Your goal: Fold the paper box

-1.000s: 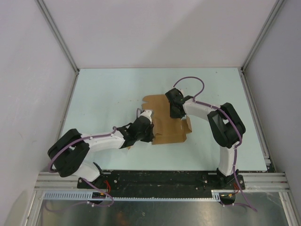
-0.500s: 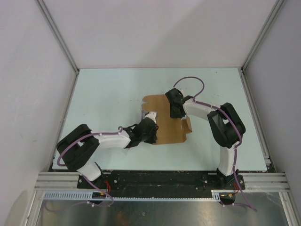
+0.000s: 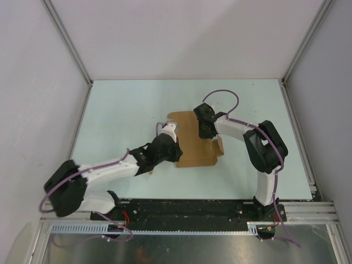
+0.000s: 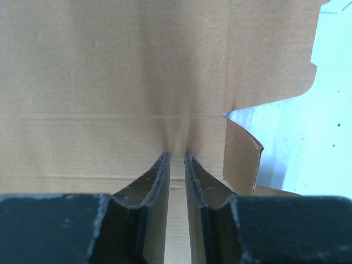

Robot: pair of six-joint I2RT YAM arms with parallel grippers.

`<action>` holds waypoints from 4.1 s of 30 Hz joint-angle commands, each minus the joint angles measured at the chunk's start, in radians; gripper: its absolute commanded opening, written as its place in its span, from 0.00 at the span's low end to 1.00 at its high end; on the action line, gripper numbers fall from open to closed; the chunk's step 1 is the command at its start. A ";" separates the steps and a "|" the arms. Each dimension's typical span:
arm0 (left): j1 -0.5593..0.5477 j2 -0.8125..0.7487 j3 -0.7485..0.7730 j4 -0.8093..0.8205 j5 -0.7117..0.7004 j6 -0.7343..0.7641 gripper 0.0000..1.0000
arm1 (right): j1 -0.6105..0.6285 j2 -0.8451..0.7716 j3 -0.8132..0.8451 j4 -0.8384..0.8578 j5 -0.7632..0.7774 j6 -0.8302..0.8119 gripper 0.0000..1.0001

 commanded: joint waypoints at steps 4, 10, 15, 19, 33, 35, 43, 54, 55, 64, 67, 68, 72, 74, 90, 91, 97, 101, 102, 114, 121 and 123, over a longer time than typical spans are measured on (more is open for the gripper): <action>0.031 -0.277 0.020 -0.050 -0.104 0.064 0.43 | 0.008 -0.165 -0.014 -0.043 -0.003 -0.028 0.25; 0.184 -0.313 -0.007 -0.058 -0.023 0.063 0.63 | 0.025 -0.325 -0.104 -0.051 -0.017 0.002 0.42; 0.264 -0.326 -0.029 -0.056 0.001 0.055 0.74 | 0.054 -0.516 -0.252 -0.055 -0.028 0.116 0.67; 0.293 -0.314 -0.030 -0.056 -0.013 0.034 1.00 | 0.118 -0.703 -0.399 -0.036 -0.006 0.340 0.71; 0.329 -0.285 0.007 -0.055 0.042 0.021 1.00 | 0.537 -0.825 -0.738 0.061 0.380 1.314 0.72; 0.329 -0.296 0.000 -0.056 0.051 0.015 1.00 | 0.552 -0.784 -0.758 0.134 0.406 1.359 0.70; 0.329 -0.363 -0.039 -0.056 0.034 0.024 1.00 | 0.552 -0.615 -0.804 0.302 0.419 1.495 0.68; 0.330 -0.392 -0.053 -0.056 0.042 0.029 1.00 | 0.533 -0.459 -0.816 0.369 0.463 1.604 0.67; 0.329 -0.391 -0.053 -0.055 0.042 0.030 1.00 | 0.525 -0.452 -0.822 0.392 0.463 1.612 0.67; 0.330 -0.383 -0.059 -0.056 0.043 0.029 1.00 | 0.407 -0.465 -0.925 0.552 0.485 1.520 0.65; 0.330 -0.382 -0.061 -0.055 0.042 0.027 1.00 | 0.339 -0.452 -0.956 0.653 0.460 1.430 0.63; 0.330 -0.380 -0.061 -0.056 0.043 0.027 1.00 | 0.323 -0.446 -0.960 0.678 0.451 1.405 0.62; 0.329 -0.380 -0.064 -0.056 0.040 0.026 0.99 | 0.214 -0.416 -0.977 0.820 0.396 1.218 0.57; 0.330 -0.380 -0.066 -0.056 0.040 0.027 1.00 | 0.174 -0.385 -0.979 0.914 0.332 1.102 0.56; 0.349 -0.389 -0.073 -0.058 0.050 0.033 1.00 | -0.072 0.020 -1.028 1.606 -0.250 0.856 0.29; 0.350 -0.389 -0.072 -0.058 0.050 0.035 0.99 | -0.073 0.006 -1.031 1.586 -0.250 0.839 0.29; 0.358 -0.383 -0.064 -0.058 0.056 0.033 1.00 | -0.102 -0.159 -1.013 1.356 -0.262 0.751 0.13; 0.359 -0.374 -0.059 -0.058 0.057 0.038 1.00 | -0.113 -0.311 -0.964 1.102 -0.237 0.614 0.06; 0.358 -0.374 -0.058 -0.058 0.057 0.040 1.00 | -0.116 -0.340 -0.936 1.002 -0.233 0.586 0.05; 0.369 -0.365 -0.050 -0.062 0.093 0.052 1.00 | -0.414 -0.519 -0.558 0.239 -0.584 0.100 0.03; 0.370 -0.366 -0.036 -0.076 0.125 0.063 1.00 | -0.417 -0.310 -0.195 -0.167 -0.696 -0.213 0.00; 0.370 -0.372 -0.027 -0.087 0.132 0.069 0.99 | -0.426 -0.293 -0.140 -0.216 -0.727 -0.252 0.00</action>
